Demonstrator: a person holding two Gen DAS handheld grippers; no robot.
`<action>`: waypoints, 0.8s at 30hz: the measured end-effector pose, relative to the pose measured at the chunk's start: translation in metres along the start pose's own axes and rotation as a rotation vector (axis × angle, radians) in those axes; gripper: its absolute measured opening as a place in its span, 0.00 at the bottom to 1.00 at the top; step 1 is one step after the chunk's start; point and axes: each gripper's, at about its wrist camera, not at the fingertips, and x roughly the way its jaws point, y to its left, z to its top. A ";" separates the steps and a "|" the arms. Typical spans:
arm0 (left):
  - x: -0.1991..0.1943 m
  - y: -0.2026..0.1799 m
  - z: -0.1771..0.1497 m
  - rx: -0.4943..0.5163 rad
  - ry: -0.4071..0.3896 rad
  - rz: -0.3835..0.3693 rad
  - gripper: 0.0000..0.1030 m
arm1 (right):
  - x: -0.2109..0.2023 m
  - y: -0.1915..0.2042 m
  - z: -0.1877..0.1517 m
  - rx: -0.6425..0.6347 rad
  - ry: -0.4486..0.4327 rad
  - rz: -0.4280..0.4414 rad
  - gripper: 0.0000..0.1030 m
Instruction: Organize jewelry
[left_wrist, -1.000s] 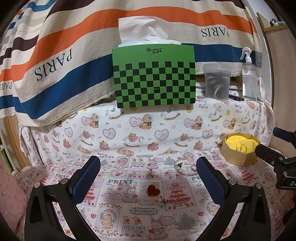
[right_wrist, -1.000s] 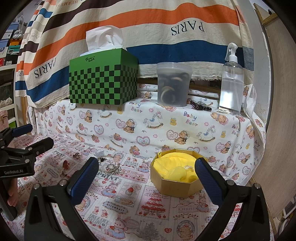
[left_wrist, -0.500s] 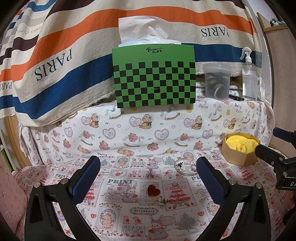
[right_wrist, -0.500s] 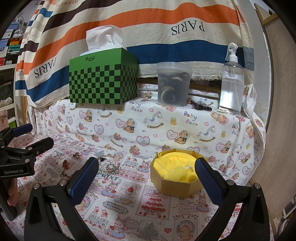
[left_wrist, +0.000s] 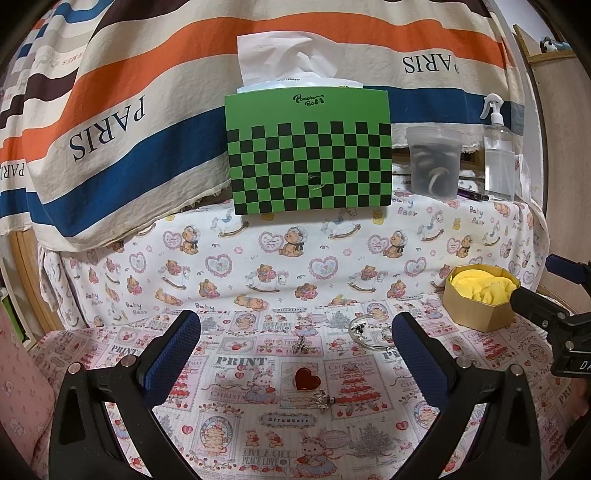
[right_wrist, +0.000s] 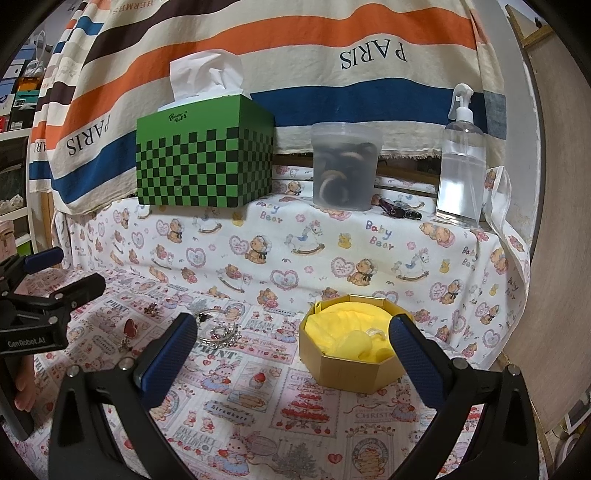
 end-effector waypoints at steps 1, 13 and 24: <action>0.000 0.000 0.000 -0.001 0.000 0.000 1.00 | 0.000 0.000 0.000 0.000 0.000 0.000 1.00; 0.000 0.001 0.000 0.001 0.003 -0.001 1.00 | 0.001 -0.001 -0.001 0.023 0.019 0.028 1.00; 0.005 0.005 -0.001 -0.035 0.007 0.003 1.00 | 0.001 0.000 -0.001 0.027 0.032 -0.036 1.00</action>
